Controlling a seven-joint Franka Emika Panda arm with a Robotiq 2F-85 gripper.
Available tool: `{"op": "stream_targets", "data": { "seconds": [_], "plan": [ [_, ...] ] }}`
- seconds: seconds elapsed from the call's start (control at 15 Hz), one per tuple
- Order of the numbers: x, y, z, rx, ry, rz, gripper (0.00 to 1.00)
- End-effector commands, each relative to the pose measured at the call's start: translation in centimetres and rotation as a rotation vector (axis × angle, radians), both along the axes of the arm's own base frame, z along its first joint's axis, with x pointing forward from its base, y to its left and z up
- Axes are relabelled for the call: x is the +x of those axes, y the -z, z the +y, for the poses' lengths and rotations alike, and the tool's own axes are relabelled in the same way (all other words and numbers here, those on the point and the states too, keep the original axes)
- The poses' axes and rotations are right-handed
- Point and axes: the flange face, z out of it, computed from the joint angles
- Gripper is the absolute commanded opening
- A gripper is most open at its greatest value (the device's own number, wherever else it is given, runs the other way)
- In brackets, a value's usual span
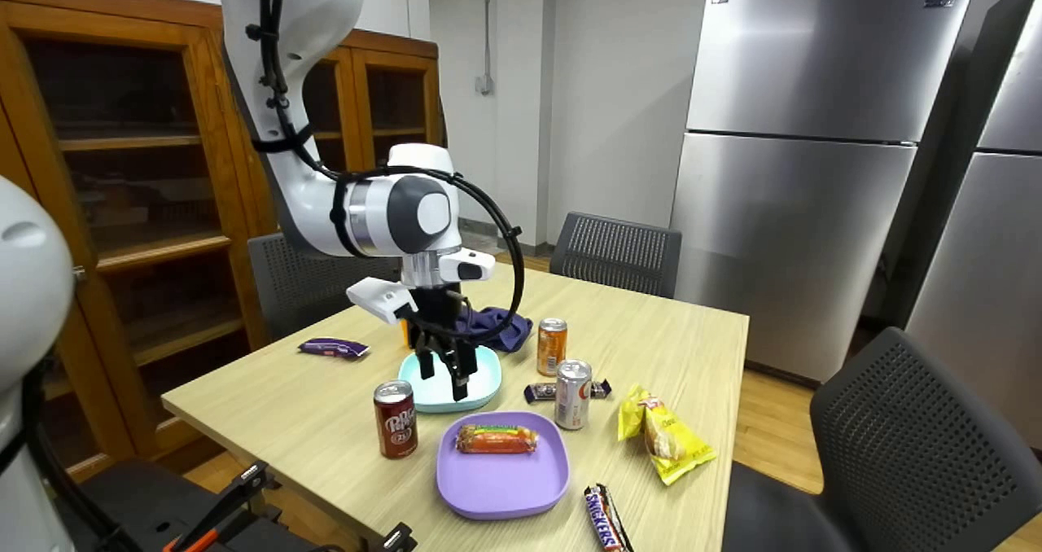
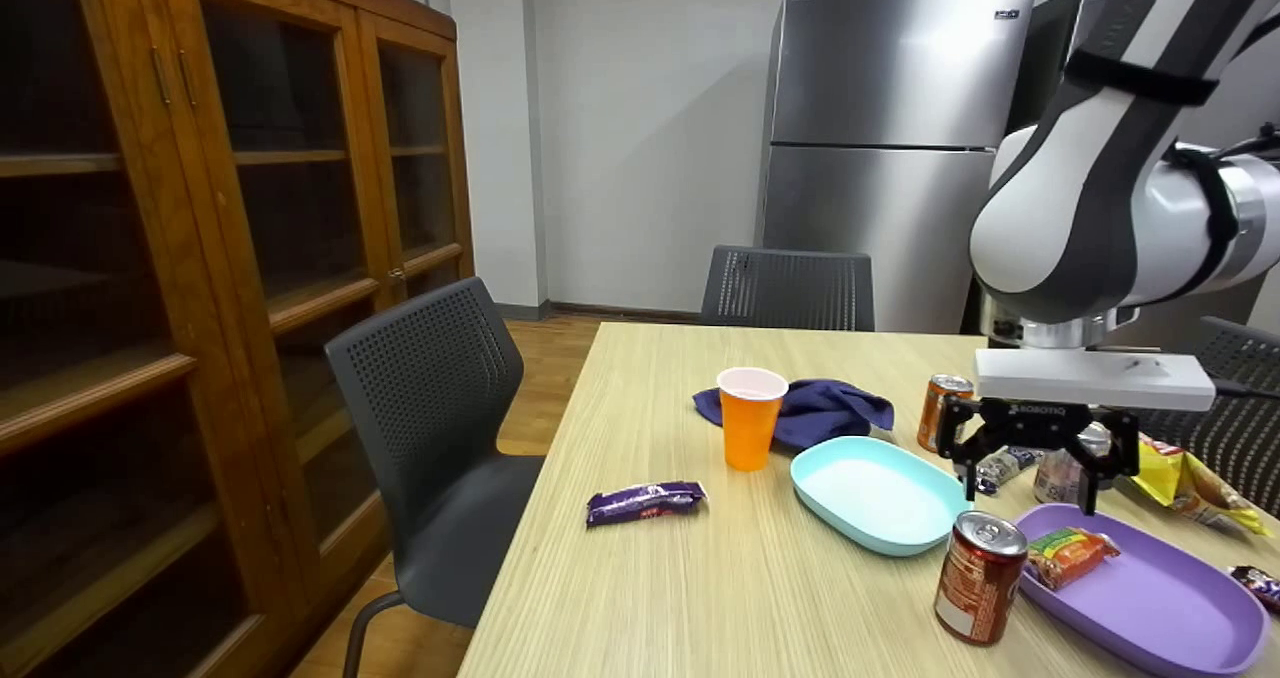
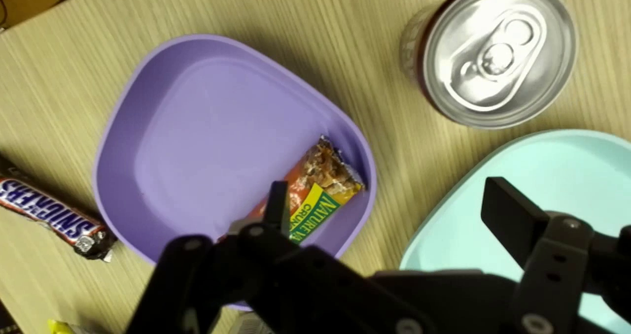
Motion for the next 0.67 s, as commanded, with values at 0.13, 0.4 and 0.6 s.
{"op": "stream_targets", "data": {
  "seconds": [0.13,0.4,0.6],
  "plan": [
    [0.0,0.1,2.6,0.012,-0.056,0.004,1.0],
    [-0.1,0.3,2.7,0.013,-0.058,0.007,1.0],
    [-0.1,0.3,2.6,0.013,-0.056,0.007,1.0]
  ]
}}
